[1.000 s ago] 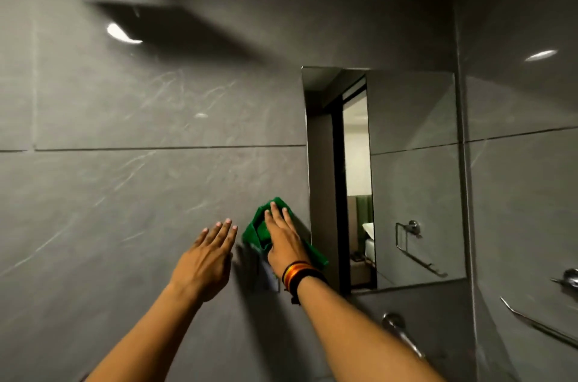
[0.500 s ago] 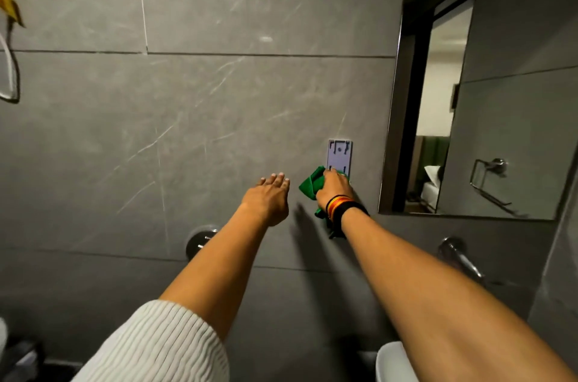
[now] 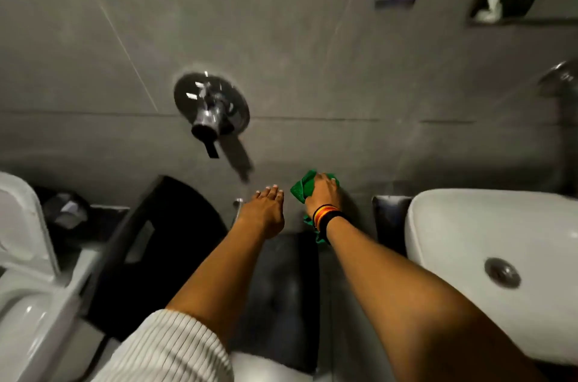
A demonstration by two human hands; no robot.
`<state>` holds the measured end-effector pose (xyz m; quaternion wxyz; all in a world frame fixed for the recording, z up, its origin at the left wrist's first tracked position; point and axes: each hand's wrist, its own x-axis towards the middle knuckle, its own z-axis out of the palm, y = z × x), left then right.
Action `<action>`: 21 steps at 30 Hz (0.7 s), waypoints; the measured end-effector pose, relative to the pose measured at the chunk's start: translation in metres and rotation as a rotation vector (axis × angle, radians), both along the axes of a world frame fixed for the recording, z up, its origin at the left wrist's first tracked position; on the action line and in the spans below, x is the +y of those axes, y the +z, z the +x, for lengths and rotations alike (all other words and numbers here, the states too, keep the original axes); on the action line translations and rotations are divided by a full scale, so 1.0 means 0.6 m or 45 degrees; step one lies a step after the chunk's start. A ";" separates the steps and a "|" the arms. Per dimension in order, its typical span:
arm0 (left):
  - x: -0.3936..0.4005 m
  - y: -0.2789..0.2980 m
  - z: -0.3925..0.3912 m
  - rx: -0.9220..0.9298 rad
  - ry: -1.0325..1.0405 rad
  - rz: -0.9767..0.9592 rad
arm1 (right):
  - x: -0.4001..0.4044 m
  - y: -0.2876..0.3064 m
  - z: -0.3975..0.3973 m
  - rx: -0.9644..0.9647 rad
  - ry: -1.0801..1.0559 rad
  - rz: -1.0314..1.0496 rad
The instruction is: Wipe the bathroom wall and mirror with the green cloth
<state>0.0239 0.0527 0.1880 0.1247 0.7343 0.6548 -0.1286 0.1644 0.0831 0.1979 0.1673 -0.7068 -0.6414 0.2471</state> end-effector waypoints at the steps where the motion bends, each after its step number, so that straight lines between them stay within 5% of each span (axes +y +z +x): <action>1: -0.014 -0.053 -0.005 -0.002 -0.002 -0.054 | -0.013 -0.053 -0.007 0.013 -0.006 -0.053; 6: -0.099 -0.274 -0.039 -0.039 0.049 -0.359 | -0.080 -0.269 -0.050 0.046 -0.041 -0.223; 11: -0.144 -0.390 -0.060 -0.035 0.080 -0.508 | -0.106 -0.384 -0.088 0.017 -0.042 -0.376; 17: -0.160 -0.391 -0.053 -0.042 0.067 -0.490 | -0.129 -0.390 -0.078 -0.006 -0.011 -0.458; 21: -0.135 -0.294 -0.029 -0.093 0.064 -0.389 | -0.110 -0.303 -0.044 -0.008 -0.017 -0.318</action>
